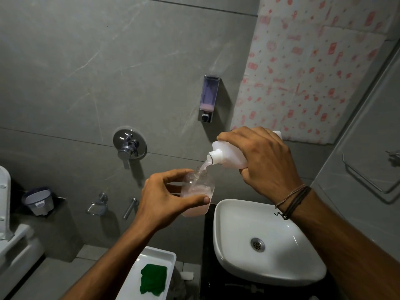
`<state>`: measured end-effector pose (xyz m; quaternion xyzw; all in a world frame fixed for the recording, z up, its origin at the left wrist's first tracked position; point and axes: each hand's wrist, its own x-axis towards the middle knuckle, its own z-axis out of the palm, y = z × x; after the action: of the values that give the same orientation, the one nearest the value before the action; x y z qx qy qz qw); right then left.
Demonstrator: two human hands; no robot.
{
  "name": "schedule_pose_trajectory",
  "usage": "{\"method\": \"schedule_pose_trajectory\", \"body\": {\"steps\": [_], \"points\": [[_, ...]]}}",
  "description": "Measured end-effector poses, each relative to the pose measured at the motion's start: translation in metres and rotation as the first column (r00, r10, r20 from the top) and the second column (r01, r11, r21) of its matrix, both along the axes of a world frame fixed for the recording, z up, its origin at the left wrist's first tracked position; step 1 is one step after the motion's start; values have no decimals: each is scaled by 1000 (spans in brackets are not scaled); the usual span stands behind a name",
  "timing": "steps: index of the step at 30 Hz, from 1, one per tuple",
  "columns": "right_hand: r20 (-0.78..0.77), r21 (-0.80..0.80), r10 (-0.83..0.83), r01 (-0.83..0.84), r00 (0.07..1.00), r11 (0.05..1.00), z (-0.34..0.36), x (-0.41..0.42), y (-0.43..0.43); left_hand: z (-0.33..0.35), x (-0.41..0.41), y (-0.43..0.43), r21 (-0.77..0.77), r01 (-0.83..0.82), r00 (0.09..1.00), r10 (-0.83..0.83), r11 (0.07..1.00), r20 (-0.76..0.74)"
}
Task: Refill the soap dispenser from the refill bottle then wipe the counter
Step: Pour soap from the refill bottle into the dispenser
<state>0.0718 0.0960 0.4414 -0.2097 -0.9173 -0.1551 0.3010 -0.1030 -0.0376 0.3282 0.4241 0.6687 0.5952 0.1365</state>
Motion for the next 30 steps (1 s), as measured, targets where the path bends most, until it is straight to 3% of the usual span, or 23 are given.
{"method": "schedule_pose_trajectory", "body": {"steps": [30], "points": [[3, -14, 9, -9, 1000, 1000, 1, 5, 1, -3, 1, -3, -13, -11, 1000, 11, 1000, -26]]}}
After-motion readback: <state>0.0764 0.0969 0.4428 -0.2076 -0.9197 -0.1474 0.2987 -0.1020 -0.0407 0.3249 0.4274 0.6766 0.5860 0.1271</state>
